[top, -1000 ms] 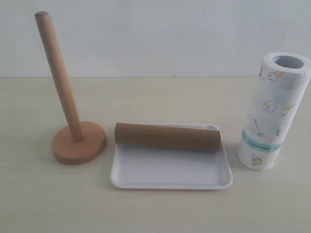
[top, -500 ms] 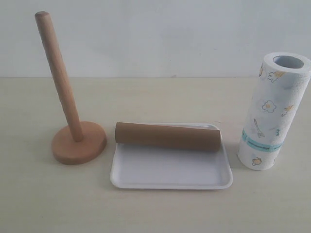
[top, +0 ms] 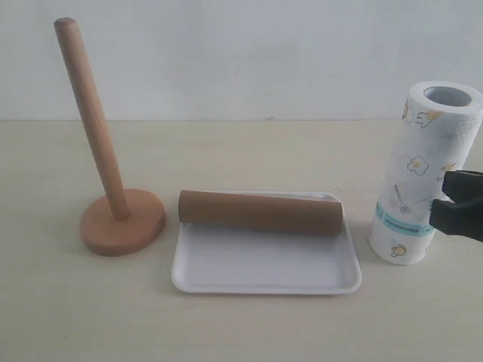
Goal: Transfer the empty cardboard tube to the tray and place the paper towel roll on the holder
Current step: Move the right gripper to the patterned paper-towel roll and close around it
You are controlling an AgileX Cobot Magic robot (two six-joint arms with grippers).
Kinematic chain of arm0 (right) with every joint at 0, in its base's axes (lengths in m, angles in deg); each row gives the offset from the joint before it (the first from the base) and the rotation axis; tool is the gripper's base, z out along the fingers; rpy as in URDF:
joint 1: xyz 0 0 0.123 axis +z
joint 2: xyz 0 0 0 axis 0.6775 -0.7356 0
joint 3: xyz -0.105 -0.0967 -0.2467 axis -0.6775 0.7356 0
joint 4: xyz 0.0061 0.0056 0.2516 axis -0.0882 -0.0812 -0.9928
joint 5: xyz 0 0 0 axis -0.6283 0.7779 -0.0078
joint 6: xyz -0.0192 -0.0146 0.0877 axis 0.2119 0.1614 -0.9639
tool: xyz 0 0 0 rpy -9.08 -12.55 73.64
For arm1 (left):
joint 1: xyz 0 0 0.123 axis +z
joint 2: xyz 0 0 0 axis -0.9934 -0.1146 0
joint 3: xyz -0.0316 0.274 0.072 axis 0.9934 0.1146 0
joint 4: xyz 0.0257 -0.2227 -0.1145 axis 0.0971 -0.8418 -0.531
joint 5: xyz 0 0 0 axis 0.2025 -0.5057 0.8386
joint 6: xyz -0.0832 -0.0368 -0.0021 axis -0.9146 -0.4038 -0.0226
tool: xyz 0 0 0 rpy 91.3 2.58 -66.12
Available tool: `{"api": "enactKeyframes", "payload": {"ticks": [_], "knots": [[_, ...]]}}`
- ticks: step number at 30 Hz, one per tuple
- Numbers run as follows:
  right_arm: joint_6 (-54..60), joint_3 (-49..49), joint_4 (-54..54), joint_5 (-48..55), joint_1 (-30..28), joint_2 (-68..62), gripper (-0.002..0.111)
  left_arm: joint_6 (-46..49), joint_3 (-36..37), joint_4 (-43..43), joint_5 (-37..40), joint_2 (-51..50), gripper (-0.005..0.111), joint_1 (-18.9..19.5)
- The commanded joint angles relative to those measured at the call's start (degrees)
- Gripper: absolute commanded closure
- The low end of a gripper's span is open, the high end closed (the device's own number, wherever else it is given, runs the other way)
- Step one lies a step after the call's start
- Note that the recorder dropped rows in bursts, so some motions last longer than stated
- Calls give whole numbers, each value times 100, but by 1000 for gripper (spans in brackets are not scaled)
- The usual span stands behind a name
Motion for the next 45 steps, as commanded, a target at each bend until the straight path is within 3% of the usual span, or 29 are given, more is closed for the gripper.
{"api": "enactKeyframes", "payload": {"ticks": [1,5,7,9,28,36,45], "knots": [[101,13,53,-177,36,1,81,15,18,-65,-52,23,103,5],[124,13,27,-246,36,1,31,15,18,-65,-52,23,103,5],[187,13,27,-266,36,1,14,15,18,-65,-52,23,103,5],[225,13,27,-362,36,-70,6,15,18,-65,-52,23,103,5],[-100,13,90,-2197,36,-2217,4,15,18,-65,-43,23,103,5],[-964,2,1172,-2754,36,-2686,4,15,18,-65,-66,23,103,5],[-1045,-270,1186,-3523,36,-3616,4,15,18,-65,-66,23,103,5]]}}
